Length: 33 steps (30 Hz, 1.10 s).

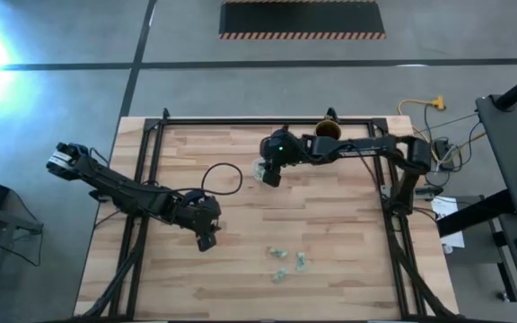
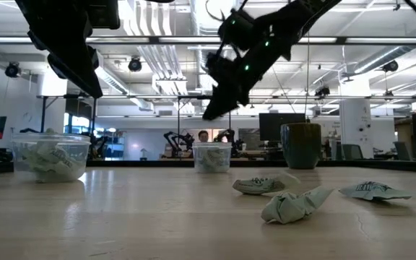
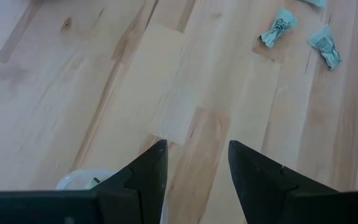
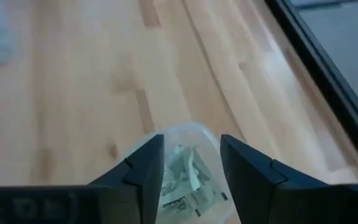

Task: Pick and place Stevia / Truvia into bins
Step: Put the top stevia packet into the bottom transparent container

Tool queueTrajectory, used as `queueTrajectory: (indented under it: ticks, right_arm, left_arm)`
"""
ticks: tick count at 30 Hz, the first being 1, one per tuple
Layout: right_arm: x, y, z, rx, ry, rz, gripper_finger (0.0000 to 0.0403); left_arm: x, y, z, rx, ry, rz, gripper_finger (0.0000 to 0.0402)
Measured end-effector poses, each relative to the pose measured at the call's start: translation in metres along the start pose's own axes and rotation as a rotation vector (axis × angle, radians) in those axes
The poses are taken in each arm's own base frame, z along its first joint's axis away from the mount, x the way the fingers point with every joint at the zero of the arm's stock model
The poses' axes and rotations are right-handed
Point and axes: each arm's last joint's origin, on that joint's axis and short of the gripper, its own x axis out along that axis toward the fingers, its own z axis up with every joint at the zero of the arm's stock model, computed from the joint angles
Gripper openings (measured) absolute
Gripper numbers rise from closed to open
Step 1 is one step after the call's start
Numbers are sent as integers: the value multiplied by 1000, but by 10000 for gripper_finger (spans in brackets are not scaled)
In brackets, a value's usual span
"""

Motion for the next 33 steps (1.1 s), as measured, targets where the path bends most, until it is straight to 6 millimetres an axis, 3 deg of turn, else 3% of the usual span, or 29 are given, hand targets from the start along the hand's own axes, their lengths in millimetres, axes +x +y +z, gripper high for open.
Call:
queueTrajectory:
  ticks: [5,11,17,23,33]
  right_arm:
    - [-38,2,12,-42,-46,142,152]
    - [-84,6,-2,-71,11,236,143]
    - [-119,14,-39,-40,6,266,129]
    - [-138,25,-87,14,-10,307,117]
    - [-154,47,-140,31,-66,420,104]
  left_arm:
    - [0,-2,3,24,-33,-15,153]
    - [0,-9,17,106,-185,-68,153]
    - [-2,-11,35,112,-335,-119,153]
    - [4,-20,51,158,-485,-175,153]
    - [56,-44,61,244,-490,-262,153]
